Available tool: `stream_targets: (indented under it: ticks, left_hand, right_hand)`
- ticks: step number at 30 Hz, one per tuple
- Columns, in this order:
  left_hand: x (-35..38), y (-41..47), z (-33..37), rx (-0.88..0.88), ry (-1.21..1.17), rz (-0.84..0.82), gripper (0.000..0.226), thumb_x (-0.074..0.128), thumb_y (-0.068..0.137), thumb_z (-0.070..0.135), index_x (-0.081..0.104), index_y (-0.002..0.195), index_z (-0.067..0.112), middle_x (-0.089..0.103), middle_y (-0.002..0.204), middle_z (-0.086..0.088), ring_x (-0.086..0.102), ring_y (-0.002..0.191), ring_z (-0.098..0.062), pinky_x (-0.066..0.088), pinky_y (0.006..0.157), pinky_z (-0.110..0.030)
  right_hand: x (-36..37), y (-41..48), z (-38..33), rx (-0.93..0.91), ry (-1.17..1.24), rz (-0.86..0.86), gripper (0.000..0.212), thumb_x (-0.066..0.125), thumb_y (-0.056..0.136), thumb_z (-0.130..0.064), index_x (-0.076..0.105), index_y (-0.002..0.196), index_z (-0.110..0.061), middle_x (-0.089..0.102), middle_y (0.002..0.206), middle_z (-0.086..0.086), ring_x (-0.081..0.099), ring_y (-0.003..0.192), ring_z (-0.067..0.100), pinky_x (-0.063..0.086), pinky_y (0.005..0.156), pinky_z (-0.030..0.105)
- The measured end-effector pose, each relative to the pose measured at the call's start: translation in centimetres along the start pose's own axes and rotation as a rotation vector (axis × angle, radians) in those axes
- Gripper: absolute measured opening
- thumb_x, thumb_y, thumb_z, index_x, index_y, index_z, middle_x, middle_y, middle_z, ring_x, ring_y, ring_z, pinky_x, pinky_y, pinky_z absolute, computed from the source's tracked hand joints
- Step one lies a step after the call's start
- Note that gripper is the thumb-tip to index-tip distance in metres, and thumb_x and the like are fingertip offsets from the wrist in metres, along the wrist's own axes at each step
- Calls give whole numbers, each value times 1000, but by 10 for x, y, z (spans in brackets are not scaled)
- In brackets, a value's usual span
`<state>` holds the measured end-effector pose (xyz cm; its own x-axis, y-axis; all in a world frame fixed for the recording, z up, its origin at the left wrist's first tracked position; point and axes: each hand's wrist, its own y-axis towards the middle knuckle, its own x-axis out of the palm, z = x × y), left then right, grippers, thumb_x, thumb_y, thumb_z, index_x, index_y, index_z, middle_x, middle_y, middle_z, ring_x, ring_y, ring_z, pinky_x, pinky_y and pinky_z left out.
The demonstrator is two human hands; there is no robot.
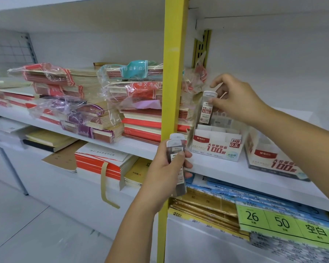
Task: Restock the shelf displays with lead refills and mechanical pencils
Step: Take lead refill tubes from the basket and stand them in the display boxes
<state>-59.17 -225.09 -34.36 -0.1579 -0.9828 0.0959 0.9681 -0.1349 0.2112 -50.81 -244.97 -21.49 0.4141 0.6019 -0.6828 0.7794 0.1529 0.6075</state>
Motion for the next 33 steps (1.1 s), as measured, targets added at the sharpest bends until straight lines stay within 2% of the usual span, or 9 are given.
stream_targets:
  ticks: [5, 11, 14, 16, 18, 20, 23, 27, 33]
  left_hand:
    - [2, -2, 4, 42, -80, -30, 20, 57, 100, 18, 60, 115, 31, 77, 100, 7, 75, 90, -12, 59, 68, -22]
    - [4, -2, 7, 80, -109, -16, 24, 67, 92, 20, 61, 113, 29, 78, 101, 5, 76, 87, -16, 59, 65, -22]
    - [6, -3, 10, 114, -116, -26, 33, 74, 81, 31, 61, 112, 28, 78, 100, 3, 77, 85, -17, 59, 63, -22]
    - [9, -5, 12, 133, -122, -43, 39, 76, 76, 35, 62, 112, 26, 78, 99, 0, 77, 83, -18, 59, 62, -23]
    - [14, -7, 13, 151, -129, -67, 36, 77, 75, 35, 64, 108, 28, 78, 98, -2, 76, 81, -19, 58, 61, -23]
    - [20, -10, 15, 162, -131, -102, 34, 77, 75, 34, 64, 107, 30, 78, 99, -3, 76, 82, -19, 59, 61, -24]
    - [25, -14, 16, 134, -170, -183, 37, 72, 84, 27, 59, 118, 28, 76, 108, -2, 75, 94, -19, 60, 68, -25]
    - [24, -14, 12, 62, -252, -274, 37, 57, 98, 0, 56, 126, 24, 73, 120, -4, 72, 108, -25, 61, 78, -29]
    - [27, -10, 7, 50, -251, -268, 39, 57, 98, -2, 54, 127, 24, 74, 119, -3, 73, 106, -25, 60, 77, -27]
  right_hand:
    - [7, -2, 10, 34, -56, -21, 21, 74, 84, -19, 60, 96, -28, 61, 80, -4, 63, 76, 16, 52, 65, 32]
    - [6, -13, 3, -32, -386, -10, 29, 60, 94, -26, 63, 122, -22, 50, 106, 2, 50, 93, 16, 37, 77, 27]
    - [-7, -43, -19, -78, -211, -1, 18, 54, 95, -34, 66, 108, -32, 57, 96, -13, 52, 82, 3, 39, 70, 18]
    - [-13, -68, -37, 5, 11, -162, 11, 53, 91, -45, 64, 92, -44, 65, 85, -23, 59, 79, -5, 44, 61, 9]
    - [-12, -88, -47, 83, 215, -268, 11, 62, 85, -47, 67, 94, -43, 67, 87, -28, 62, 78, -8, 50, 59, 9]
    - [-9, -99, -48, 148, 347, -258, 13, 72, 82, -37, 71, 94, -32, 72, 82, -17, 66, 73, -2, 52, 61, 12]
    - [-12, -103, -44, 240, 422, -181, 6, 72, 85, -24, 69, 90, -21, 74, 72, -7, 69, 66, 5, 49, 54, 17]
    - [-29, -101, -34, 311, 487, -62, 7, 66, 91, -19, 65, 95, -14, 76, 77, -2, 71, 67, 13, 53, 54, 23]
    - [-34, -101, -29, 341, 555, -61, 11, 64, 92, -15, 64, 101, -8, 76, 78, 4, 72, 66, 16, 57, 56, 21]
